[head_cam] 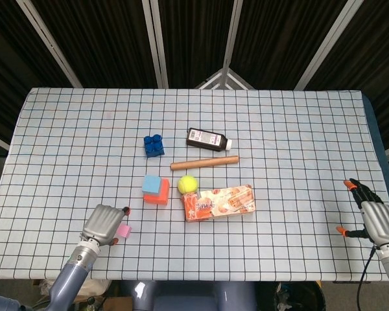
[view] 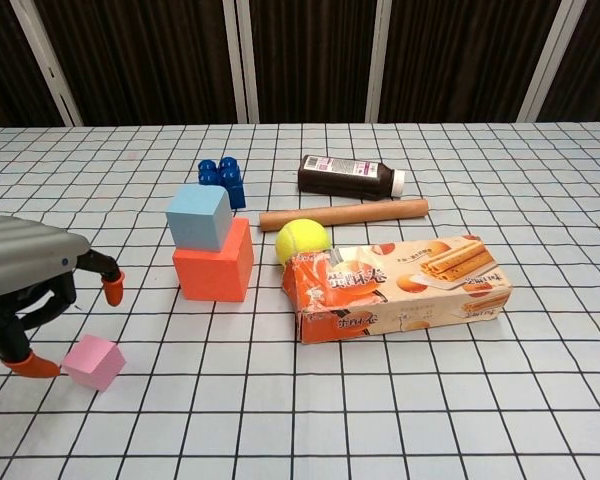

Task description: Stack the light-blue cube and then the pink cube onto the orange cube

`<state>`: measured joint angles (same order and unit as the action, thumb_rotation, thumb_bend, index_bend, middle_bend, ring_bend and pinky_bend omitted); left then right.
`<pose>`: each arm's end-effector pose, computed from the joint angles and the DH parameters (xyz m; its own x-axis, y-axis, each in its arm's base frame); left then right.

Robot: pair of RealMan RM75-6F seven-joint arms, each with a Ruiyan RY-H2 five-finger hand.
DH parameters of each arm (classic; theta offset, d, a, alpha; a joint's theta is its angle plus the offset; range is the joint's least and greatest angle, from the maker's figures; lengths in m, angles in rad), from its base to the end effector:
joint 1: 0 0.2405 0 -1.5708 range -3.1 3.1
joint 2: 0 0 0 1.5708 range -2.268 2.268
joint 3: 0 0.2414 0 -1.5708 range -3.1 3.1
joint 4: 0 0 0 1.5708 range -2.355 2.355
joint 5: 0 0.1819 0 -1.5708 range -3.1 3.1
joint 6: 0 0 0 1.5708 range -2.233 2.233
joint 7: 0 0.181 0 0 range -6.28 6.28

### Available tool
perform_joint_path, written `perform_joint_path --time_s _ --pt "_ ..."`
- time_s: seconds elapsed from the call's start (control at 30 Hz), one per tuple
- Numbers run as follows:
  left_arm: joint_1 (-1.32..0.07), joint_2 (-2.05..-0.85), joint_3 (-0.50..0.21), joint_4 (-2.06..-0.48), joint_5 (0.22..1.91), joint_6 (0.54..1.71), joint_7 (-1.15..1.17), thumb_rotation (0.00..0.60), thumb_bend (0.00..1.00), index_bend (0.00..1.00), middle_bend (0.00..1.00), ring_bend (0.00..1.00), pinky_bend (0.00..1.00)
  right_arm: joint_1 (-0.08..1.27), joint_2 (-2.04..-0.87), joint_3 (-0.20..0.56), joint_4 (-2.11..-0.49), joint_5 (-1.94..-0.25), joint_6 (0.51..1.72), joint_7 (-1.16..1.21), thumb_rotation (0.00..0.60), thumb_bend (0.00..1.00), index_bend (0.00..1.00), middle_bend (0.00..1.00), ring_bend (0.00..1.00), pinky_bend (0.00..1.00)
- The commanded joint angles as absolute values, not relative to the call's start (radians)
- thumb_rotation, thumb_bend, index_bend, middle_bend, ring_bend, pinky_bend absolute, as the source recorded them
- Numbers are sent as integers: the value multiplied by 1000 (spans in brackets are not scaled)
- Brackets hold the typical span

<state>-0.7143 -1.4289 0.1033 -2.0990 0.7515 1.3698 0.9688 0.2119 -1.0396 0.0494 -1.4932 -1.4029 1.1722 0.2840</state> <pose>-0.1486 0.2536 0.0128 0.6616 0.4193 0.6217 0.7481 -0.3122 -0.5856 -0.3255 -0.2506 0.1791 0.2883 -0.2195 0.9320 -0.9496 0.0598 0.3078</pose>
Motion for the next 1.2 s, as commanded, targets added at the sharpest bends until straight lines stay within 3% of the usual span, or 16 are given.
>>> perform_joint_path --time_s 0.03,1.2 --pt "-715 -1436 107 -2092 747 1360 979 600 213 314 793 784 863 212 -1039 50 -1494 -1402 1173 285 600 129 0 15 60 156" --pt "-707 -1462 103 -2027 731 1306 985 600 269 398 803 785 864 217 -1037 49 -1480 -1395 1147 319 600 129 0 15 60 156"
